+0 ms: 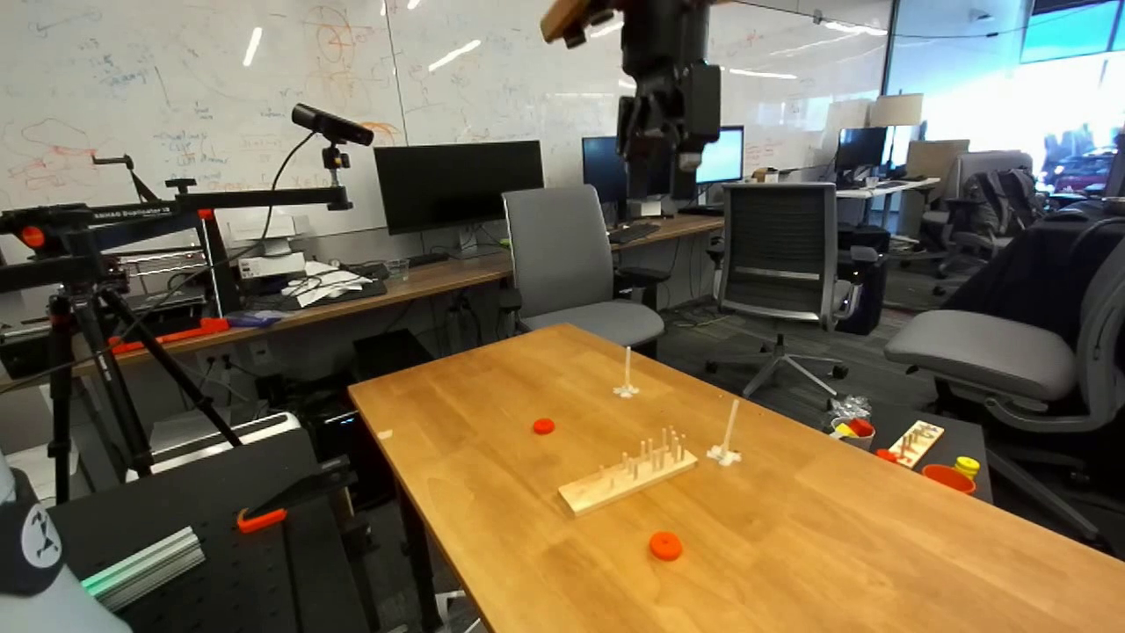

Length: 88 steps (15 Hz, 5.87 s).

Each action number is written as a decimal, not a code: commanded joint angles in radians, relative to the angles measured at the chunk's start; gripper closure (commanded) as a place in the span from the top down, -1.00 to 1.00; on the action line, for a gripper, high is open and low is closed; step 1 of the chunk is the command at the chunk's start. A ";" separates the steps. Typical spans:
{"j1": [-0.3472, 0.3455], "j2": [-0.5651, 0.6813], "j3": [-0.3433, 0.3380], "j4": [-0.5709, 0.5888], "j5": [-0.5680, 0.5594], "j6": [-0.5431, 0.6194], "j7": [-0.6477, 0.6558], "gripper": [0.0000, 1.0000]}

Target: Pick up the orange ring on the right and place it on the wooden stand

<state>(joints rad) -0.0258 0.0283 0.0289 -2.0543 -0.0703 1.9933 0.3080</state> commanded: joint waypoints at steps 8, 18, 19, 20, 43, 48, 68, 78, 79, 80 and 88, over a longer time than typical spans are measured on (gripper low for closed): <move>0.020 0.283 -0.049 0.115 -0.037 0.013 0.114 1.00; 0.051 0.682 -0.123 0.263 0.008 0.020 0.232 1.00; 0.050 0.698 -0.126 0.269 0.022 0.064 0.249 1.00; 0.051 0.716 -0.129 0.280 0.035 0.090 0.260 1.00; 0.049 0.835 -0.106 0.223 0.282 0.382 0.242 1.00; 0.059 0.865 -0.112 0.219 0.290 0.407 0.246 1.00; 0.086 0.867 -0.125 0.201 0.275 0.500 0.239 -0.59; 0.149 0.771 -0.092 0.191 0.260 0.480 0.210 -0.59; 0.156 0.766 -0.086 0.192 0.260 0.475 0.204 -0.59; 0.160 0.763 -0.077 0.193 0.263 0.470 0.194 -0.59; 0.170 0.776 -0.010 0.194 0.280 0.426 0.158 -0.59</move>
<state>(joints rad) 0.1405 0.8270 0.0038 -1.8402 0.1928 2.4504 0.4961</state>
